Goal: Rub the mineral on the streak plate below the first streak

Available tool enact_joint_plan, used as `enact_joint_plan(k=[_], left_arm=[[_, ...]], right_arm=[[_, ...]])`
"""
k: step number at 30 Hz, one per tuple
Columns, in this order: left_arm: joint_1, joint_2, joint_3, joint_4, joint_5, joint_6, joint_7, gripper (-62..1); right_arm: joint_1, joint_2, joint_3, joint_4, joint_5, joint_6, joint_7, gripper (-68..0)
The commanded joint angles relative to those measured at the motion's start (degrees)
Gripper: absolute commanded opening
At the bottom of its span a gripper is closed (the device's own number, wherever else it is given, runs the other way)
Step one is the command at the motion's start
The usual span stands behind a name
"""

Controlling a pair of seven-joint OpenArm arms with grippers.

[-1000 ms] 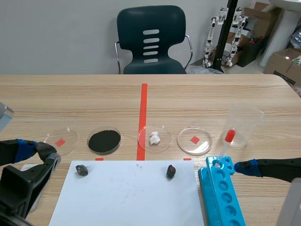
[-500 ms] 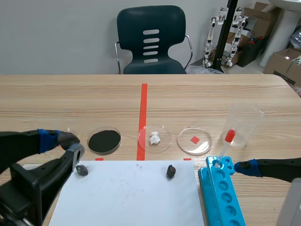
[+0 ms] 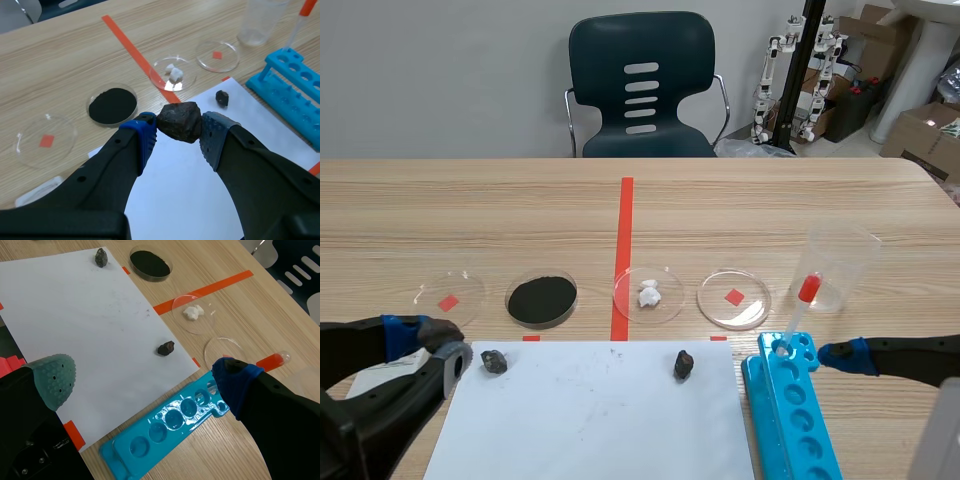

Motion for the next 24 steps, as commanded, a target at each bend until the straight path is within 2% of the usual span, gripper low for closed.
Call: enact_joint_plan(k=[1,4,9,14,19,24], left_arm=[[-1.7,0.1,-0.4,-0.8,-1.8,-1.3,0.0,-43.1],[-4.5,0.1,-1.4,-3.8,-4.2,-3.8,3.8,-43.2],[-9.5,-0.1,-1.5,-8.0,-4.2,-6.0,9.6,-43.1],[-14.9,0.1,-1.5,-10.4,-5.7,-5.5,20.4,-43.2],[-19.8,0.1,-1.5,-12.8,-9.0,1.4,34.6,-43.2],[-24.7,0.9,-1.5,-16.9,-9.6,11.0,47.2,-43.2]], right_arm=[[0.0,0.0,0.2,1.5,0.6,-0.3,0.9,-10.6],[0.0,0.0,0.2,1.5,0.6,-0.3,0.9,-10.6],[0.0,0.0,0.2,1.5,0.6,-0.3,0.9,-10.6],[0.0,0.0,0.2,1.5,0.6,-0.3,0.9,-10.6],[0.0,0.0,0.2,1.5,0.6,-0.3,0.9,-10.6],[0.0,0.0,0.2,1.5,0.6,-0.3,0.9,-10.6]])
